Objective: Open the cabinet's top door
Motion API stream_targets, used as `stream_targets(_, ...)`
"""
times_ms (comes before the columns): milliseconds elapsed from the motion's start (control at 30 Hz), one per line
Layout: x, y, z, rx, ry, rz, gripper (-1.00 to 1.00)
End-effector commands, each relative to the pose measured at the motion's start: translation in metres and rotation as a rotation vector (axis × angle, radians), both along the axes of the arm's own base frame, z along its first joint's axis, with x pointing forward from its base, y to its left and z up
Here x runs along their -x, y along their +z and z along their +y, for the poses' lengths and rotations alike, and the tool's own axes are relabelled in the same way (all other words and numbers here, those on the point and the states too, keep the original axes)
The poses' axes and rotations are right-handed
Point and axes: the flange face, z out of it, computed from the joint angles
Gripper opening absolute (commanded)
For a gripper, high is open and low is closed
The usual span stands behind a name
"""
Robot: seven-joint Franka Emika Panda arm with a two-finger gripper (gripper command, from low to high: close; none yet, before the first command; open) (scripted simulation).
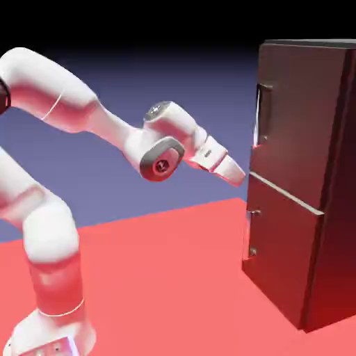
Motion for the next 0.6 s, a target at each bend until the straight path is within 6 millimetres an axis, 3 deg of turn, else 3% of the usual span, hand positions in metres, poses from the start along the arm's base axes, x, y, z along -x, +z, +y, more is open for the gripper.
stream_targets(0, 0.0, 0.004, -0.003, -0.038, -0.036, -0.007, 0.0)
stream_targets(567, 0.005, 0.05, -0.04, -0.728, -0.569, -0.137, 0.0)
